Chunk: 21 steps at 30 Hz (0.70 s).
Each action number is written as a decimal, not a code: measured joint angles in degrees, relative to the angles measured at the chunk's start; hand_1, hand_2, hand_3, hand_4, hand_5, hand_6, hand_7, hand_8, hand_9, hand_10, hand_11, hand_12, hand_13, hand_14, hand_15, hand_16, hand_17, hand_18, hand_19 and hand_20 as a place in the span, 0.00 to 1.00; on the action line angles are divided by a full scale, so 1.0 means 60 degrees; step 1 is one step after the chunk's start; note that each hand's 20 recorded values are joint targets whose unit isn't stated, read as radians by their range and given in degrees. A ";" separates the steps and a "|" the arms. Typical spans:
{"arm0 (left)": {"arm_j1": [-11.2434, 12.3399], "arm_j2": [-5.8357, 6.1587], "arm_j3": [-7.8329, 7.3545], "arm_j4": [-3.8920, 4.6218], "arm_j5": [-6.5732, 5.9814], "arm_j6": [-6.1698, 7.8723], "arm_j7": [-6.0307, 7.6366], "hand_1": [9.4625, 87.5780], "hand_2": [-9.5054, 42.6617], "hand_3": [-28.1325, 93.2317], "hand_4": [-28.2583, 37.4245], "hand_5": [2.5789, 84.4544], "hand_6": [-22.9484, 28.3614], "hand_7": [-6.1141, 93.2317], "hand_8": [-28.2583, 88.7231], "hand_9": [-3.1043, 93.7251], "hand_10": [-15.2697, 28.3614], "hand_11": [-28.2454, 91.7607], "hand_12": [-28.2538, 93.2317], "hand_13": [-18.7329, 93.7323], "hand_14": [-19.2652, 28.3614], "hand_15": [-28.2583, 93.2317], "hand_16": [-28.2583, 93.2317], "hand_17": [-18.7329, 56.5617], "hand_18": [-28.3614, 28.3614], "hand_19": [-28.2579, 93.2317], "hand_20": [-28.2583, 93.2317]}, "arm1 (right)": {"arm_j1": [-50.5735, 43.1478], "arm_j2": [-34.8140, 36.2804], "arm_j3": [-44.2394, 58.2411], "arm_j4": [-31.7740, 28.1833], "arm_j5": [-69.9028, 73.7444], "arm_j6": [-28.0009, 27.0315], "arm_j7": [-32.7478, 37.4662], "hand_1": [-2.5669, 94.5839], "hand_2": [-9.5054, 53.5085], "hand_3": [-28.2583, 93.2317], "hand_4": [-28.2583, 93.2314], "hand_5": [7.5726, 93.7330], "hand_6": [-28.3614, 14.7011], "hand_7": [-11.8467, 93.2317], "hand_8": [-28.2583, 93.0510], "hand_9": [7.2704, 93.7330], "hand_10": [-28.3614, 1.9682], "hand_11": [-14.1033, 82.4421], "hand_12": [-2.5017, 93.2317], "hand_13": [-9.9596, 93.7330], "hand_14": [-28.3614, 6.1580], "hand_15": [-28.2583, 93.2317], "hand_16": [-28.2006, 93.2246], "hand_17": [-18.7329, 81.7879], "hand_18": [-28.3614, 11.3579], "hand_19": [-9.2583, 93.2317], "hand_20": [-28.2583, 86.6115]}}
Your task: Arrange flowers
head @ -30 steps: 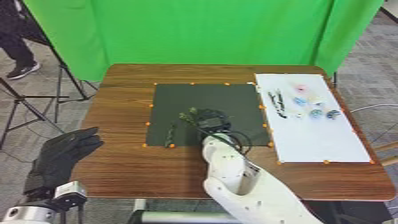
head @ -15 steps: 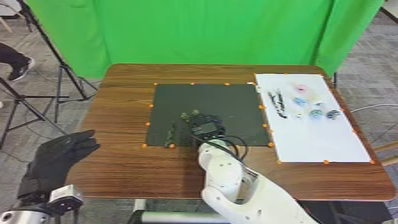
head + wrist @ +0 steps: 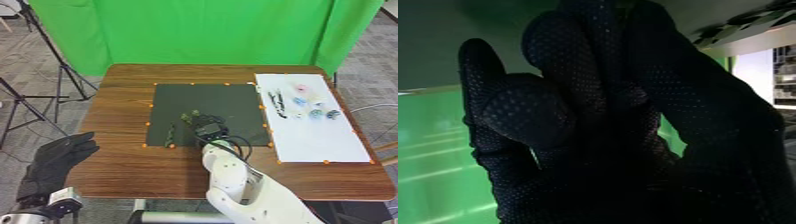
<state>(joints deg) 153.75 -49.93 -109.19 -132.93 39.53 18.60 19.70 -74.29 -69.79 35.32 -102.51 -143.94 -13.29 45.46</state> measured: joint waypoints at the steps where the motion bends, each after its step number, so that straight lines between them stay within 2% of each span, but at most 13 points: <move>1: 0.0031 0.0000 -0.0016 -0.0013 -0.0005 0.0017 0.0013 0.23 0.31 0.90 0.13 0.59 0.76 0.24 0.16 0.47 0.89 0.59 0.32 0.42 0.99 0.75 0.12 0.12 0.87 0.71 0.37 | -0.0002 0.0038 -0.0037 -0.0043 0.0016 0.0000 0.0005 0.57 0.03 0.87 0.00 0.88 0.54 0.41 0.41 0.85 0.40 0.61 0.37 0.86 0.49 0.81 0.44 0.52 0.02 0.95 0.18; 7: 0.0193 0.0003 -0.0073 -0.0052 -0.0021 0.0115 0.0131 0.23 0.31 0.90 0.13 0.59 0.76 0.24 0.16 0.47 0.89 0.59 0.32 0.42 0.99 0.75 0.12 0.12 0.87 0.71 0.37 | -0.0071 0.0226 -0.0170 -0.0297 0.0100 -0.0002 0.0018 0.57 0.03 0.87 0.00 0.89 0.54 0.40 0.41 0.85 0.40 0.61 0.38 0.87 0.49 0.81 0.44 0.52 0.02 0.94 0.18; 16: 0.0348 0.0008 -0.0121 -0.0080 -0.0053 0.0162 0.0188 0.23 0.31 0.90 0.14 0.59 0.76 0.24 0.16 0.47 0.89 0.59 0.32 0.42 0.99 0.75 0.12 0.12 0.87 0.71 0.37 | -0.0120 0.0331 -0.0177 -0.0421 0.0116 -0.0009 0.0009 0.56 0.02 0.87 0.01 0.89 0.54 0.39 0.41 0.85 0.40 0.60 0.38 0.87 0.49 0.81 0.44 0.52 0.03 0.94 0.18; 19: 0.0376 0.0008 -0.0126 -0.0092 -0.0061 0.0170 0.0191 0.23 0.31 0.90 0.14 0.59 0.76 0.24 0.16 0.47 0.89 0.59 0.32 0.42 0.99 0.75 0.12 0.12 0.87 0.71 0.37 | -0.0140 0.0379 -0.0169 -0.0469 0.0182 -0.0039 0.0012 0.52 0.02 0.87 0.02 0.89 0.55 0.40 0.41 0.85 0.36 0.62 0.35 0.87 0.47 0.81 0.45 0.52 0.02 0.94 0.18; 21: 0.0412 0.0008 -0.0133 -0.0105 -0.0067 0.0174 0.0195 0.23 0.31 0.90 0.14 0.59 0.76 0.24 0.16 0.47 0.89 0.59 0.32 0.42 0.99 0.75 0.12 0.12 0.87 0.71 0.37 | -0.0167 0.0428 -0.0164 -0.0543 0.0246 -0.0053 0.0035 0.44 0.04 0.87 0.04 0.87 0.53 0.41 0.36 0.82 0.31 0.64 0.32 0.85 0.43 0.82 0.45 0.51 0.01 0.94 0.18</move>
<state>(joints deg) 156.22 -49.88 -109.99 -133.56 39.13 19.65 20.87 -75.29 -67.23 34.34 -105.77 -142.46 -13.61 45.67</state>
